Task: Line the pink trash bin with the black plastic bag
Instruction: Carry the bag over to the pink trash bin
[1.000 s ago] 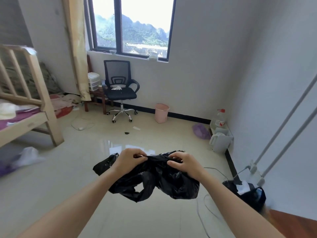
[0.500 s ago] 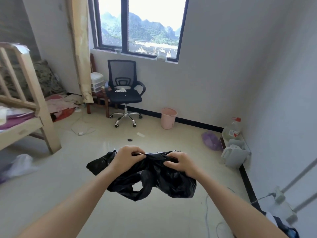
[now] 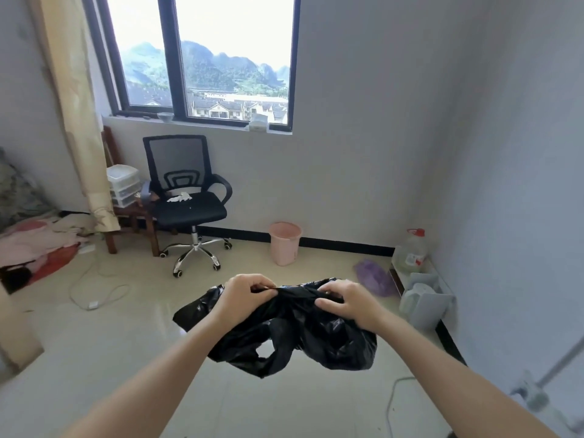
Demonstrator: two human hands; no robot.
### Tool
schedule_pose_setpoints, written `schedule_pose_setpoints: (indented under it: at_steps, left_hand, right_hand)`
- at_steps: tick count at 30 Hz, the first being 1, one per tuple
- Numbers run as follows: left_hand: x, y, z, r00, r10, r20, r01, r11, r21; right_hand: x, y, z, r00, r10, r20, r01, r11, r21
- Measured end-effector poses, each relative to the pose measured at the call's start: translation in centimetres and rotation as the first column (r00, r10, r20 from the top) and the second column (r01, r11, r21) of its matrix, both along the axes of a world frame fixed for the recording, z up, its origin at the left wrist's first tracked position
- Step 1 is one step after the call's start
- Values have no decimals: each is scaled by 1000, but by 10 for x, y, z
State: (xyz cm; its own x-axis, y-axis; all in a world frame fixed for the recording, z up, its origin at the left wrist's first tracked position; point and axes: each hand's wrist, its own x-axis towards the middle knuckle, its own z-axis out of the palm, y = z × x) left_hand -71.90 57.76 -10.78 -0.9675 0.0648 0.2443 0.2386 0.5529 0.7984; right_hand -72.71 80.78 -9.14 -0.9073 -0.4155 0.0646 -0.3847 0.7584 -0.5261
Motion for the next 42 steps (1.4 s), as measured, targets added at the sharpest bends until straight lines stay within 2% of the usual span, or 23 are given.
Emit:
schedule_pose_setpoints:
  at_steps: [9, 14, 21, 29, 39, 42]
  left_hand:
    - [-141, 49, 3, 1000, 9, 14, -10, 1000, 28]
    - [-194, 54, -26, 997, 49, 67, -50, 999, 14]
    - [-283, 33, -49, 993, 77, 88, -80, 996, 30]
    - [-401, -5, -47, 995, 88, 36, -90, 994, 58]
    - [-519, -29, -56, 994, 85, 69, -89, 994, 62]
    - [-564, -33, -51, 994, 85, 62, -88, 994, 61]
  right_hand:
    - [-149, 41, -3, 1000, 1, 25, -1, 999, -32]
    - [-222, 40, -27, 997, 21, 79, -20, 1000, -9]
    - [-315, 19, -54, 984, 33, 177, -27, 999, -34]
    - [-422, -16, -44, 997, -8, 72, 12, 998, -56]
    - [-546, -45, -59, 993, 32, 116, -33, 999, 7]
    - [-596, -51, -58, 990, -6, 139, 15, 998, -69]
